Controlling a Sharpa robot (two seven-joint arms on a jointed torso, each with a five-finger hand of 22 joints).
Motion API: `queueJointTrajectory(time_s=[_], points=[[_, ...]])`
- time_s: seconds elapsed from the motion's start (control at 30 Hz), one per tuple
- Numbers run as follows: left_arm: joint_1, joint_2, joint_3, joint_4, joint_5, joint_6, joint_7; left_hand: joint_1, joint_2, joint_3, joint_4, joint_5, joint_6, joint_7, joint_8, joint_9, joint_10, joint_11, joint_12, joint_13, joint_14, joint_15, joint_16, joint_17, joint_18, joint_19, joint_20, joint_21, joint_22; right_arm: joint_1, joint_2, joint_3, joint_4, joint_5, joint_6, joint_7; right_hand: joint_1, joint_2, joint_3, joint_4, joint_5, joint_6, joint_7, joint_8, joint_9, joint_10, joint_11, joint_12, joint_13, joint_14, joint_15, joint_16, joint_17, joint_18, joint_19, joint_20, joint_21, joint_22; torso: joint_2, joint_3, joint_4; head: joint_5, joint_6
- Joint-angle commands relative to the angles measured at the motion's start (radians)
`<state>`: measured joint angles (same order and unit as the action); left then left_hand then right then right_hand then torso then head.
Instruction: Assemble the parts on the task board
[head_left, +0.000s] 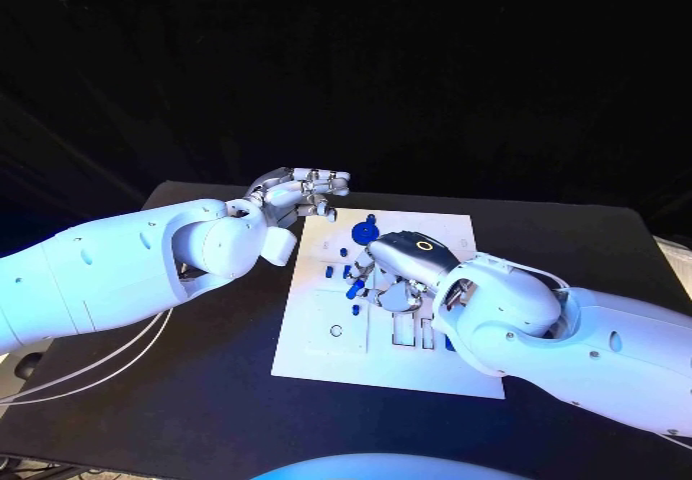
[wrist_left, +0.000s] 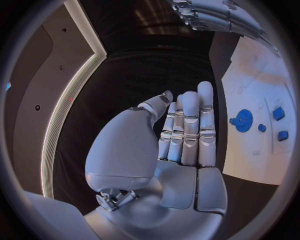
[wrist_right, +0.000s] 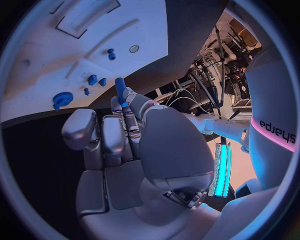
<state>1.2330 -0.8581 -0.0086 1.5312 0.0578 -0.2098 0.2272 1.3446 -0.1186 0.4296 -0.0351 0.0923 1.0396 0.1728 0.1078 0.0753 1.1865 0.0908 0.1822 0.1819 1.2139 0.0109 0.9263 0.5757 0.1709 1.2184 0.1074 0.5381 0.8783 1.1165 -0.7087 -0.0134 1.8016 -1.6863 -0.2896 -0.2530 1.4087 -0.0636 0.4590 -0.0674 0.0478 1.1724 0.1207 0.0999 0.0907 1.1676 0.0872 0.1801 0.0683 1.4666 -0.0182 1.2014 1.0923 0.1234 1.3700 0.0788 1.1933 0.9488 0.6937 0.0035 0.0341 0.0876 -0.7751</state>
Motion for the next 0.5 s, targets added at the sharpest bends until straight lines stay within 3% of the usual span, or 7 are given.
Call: queueJointTrajectory(time_s=[0.03,0.33,0.5], points=[[0.000,0.003,0.001,0.000,-0.001,0.017,0.004,0.008,0.000,-0.006,-0.001,0.000,0.000,-0.002,0.004,-0.001,-0.006,0.000,0.005,0.001,-0.007,-0.002,-0.004,-0.001,0.012,-0.006,0.001,-0.005,-0.001,-0.017,0.024,-0.002,-0.020,-0.007,0.028,0.033,0.001,-0.003,0.009,-0.002,0.006,-0.004,0.006,0.003,0.000,0.036,-0.029,-0.002,0.001,0.032,-0.009,0.004,0.001,-0.009,0.003,-0.001,0.003,-0.001,0.000,-0.0008,-0.0001,0.001,-0.002],[0.001,0.007,0.001,-0.001,-0.001,0.018,0.005,0.007,0.000,-0.006,-0.001,0.000,0.000,-0.001,0.004,-0.001,-0.007,0.000,0.005,0.001,-0.007,-0.002,-0.004,-0.001,0.012,-0.005,0.001,-0.005,-0.001,-0.062,0.092,-0.008,-0.080,-0.005,0.066,0.057,-0.001,-0.003,0.011,-0.002,0.007,-0.006,0.007,0.002,-0.001,0.035,-0.028,-0.004,0.001,0.032,-0.008,0.004,0.000,-0.009,0.002,-0.001,0.003,-0.003,0.001,0.0008,0.0001,0.010,-0.009],[0.001,0.008,0.001,-0.001,-0.001,0.019,0.005,0.007,0.001,-0.006,0.000,0.000,0.000,-0.001,0.004,-0.001,-0.007,0.000,0.005,0.001,-0.007,-0.002,-0.003,-0.001,0.012,-0.005,0.001,-0.005,-0.001,-0.070,0.105,-0.009,-0.093,-0.002,0.086,0.061,-0.003,-0.002,0.012,-0.002,0.007,-0.006,0.008,0.001,-0.001,0.035,-0.028,-0.005,0.001,0.032,-0.008,0.004,0.001,-0.009,0.002,-0.001,0.003,-0.002,0.000,-0.0006,0.0003,0.010,-0.013]])
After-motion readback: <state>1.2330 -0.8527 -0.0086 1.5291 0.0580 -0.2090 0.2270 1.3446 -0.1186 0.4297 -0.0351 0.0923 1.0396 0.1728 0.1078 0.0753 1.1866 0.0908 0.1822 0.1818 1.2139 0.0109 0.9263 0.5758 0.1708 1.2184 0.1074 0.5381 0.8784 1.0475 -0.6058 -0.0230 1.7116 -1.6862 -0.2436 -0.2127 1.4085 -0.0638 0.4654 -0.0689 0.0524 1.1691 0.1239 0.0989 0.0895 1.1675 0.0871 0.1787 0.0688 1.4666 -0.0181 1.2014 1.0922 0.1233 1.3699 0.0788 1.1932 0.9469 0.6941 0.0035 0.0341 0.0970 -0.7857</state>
